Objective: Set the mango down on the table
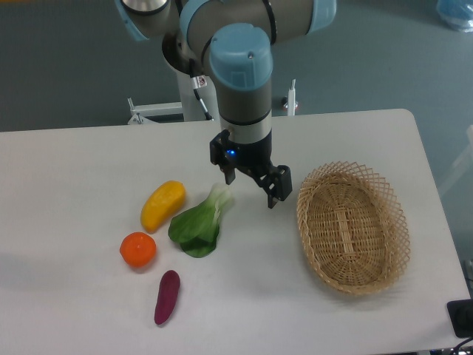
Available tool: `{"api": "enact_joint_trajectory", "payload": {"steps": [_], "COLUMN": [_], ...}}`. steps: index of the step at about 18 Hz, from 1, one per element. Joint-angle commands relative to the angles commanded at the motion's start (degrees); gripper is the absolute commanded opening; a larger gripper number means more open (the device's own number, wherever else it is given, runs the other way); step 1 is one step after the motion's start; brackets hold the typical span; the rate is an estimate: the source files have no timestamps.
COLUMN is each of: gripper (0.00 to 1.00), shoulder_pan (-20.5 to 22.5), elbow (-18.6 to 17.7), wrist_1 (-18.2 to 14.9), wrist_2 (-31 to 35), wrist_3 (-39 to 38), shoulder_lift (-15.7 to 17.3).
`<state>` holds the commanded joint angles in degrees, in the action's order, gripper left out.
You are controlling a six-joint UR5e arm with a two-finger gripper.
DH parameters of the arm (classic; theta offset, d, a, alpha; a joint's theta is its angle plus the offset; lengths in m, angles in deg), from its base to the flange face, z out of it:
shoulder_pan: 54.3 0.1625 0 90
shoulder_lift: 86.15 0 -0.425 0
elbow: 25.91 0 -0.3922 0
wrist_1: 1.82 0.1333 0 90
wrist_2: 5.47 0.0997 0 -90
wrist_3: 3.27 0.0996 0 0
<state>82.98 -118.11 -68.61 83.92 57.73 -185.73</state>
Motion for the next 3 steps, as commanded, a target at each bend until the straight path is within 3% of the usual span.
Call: {"api": "enact_joint_trajectory", "payload": {"steps": [3], "gripper": [1.00], "shoulder_pan": [0.17], "elbow": [-0.35], "wrist_1": [0.09], "wrist_2": [-0.27], "wrist_3": [-0.17], "shoulder_lift": [0.09]}}
